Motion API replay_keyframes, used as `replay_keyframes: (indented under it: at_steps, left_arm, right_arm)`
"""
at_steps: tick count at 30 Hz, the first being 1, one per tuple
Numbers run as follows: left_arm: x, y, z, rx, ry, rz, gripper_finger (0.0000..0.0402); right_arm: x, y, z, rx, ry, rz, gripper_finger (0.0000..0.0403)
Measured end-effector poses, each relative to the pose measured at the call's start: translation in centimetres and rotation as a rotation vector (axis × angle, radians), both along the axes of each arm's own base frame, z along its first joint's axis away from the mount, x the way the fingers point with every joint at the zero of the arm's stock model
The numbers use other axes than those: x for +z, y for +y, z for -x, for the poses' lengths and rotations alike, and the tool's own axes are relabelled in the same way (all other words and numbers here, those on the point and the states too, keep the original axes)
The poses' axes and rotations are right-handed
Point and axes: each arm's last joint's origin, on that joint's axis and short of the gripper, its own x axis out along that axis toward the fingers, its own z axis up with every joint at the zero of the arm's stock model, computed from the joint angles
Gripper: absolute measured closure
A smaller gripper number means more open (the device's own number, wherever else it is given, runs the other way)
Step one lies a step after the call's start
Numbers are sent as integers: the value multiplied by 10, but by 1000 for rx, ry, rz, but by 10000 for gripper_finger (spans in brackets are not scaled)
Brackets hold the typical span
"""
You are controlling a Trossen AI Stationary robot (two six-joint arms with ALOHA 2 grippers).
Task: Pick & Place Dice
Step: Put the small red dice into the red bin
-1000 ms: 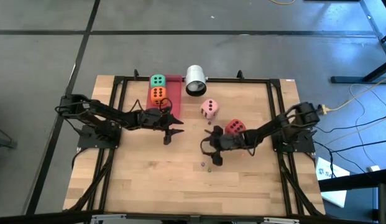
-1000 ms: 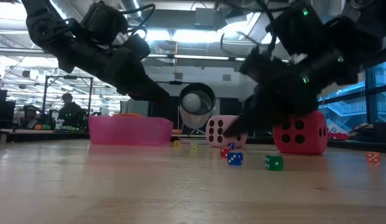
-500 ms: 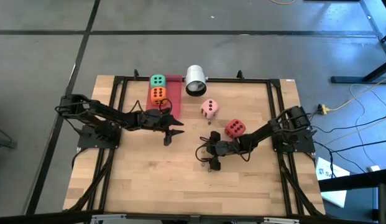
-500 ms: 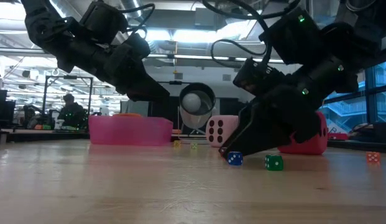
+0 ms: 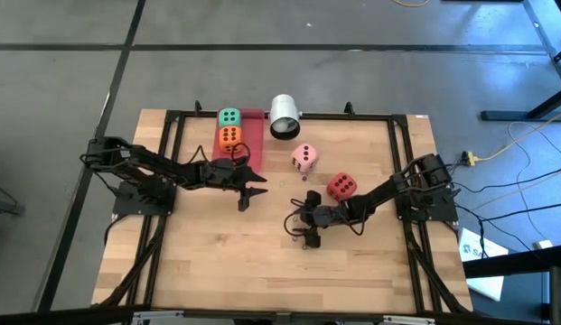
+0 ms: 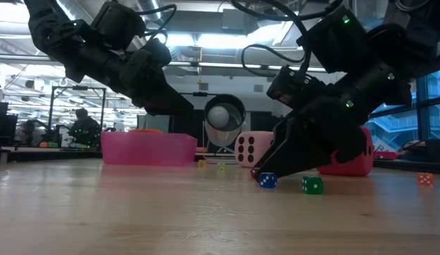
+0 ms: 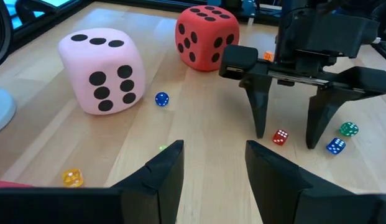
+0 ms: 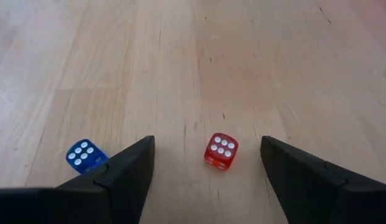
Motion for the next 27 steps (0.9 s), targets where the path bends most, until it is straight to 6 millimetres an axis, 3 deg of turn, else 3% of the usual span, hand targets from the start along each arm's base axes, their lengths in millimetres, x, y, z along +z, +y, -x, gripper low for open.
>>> replay_keyframes:
  at_steps: [23,27]
  left_arm:
    - [0,0,0,4,1,14,241]
    - [0,0,0,5,1,15,244]
  right_arm:
    - [-1,-1,1,-7,6,0,343]
    - [0,-1,1,-8,4,-2,353]
